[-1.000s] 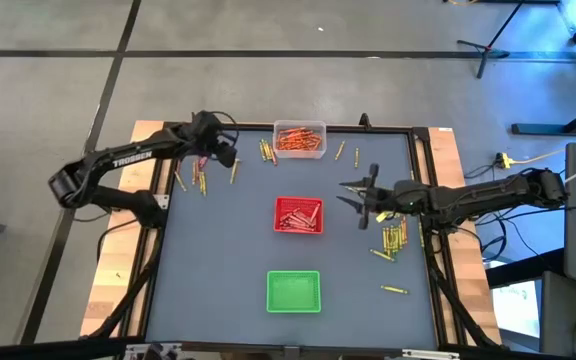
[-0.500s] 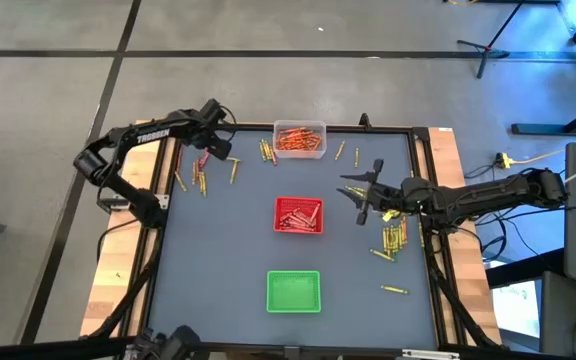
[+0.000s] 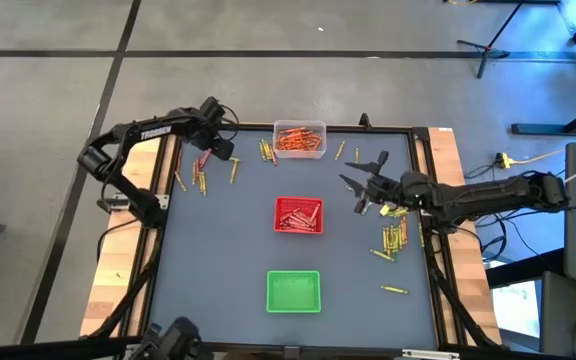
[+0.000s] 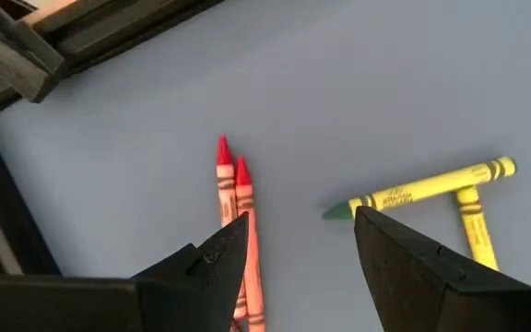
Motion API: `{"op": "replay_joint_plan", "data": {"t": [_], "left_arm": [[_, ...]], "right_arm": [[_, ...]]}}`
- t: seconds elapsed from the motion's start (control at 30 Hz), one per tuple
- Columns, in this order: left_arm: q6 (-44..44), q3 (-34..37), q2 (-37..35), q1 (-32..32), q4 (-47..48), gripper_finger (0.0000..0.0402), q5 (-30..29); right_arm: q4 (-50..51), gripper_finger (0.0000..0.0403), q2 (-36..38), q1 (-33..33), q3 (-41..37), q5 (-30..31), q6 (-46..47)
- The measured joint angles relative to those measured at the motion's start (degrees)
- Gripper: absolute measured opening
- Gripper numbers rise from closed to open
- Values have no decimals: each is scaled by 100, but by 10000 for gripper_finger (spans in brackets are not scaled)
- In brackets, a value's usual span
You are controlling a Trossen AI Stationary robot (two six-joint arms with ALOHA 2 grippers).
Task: Sort crayons
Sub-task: Put the red crayon into the red bin
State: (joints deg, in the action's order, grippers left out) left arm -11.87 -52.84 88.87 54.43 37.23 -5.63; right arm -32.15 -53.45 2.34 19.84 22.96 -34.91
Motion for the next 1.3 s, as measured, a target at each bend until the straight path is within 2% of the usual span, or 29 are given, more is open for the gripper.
{"op": "replay_joint_plan", "data": {"t": [0.23,0.4,0.57,0.83,1.03,1.3], "left_arm": [[-124,1,489,161,346,184,305],[-47,2,754,171,300,184,197],[47,2,783,167,247,184,18],[207,36,783,252,207,182,59],[254,39,783,252,208,149,69],[316,41,783,222,204,76,169]], "right_arm": [[110,166,0,439,0,-243,131],[279,166,0,525,2,-502,209],[383,166,0,523,2,-503,318],[391,166,0,522,2,-505,497],[502,166,0,519,2,-505,513],[513,166,0,519,2,-505,511]]}}
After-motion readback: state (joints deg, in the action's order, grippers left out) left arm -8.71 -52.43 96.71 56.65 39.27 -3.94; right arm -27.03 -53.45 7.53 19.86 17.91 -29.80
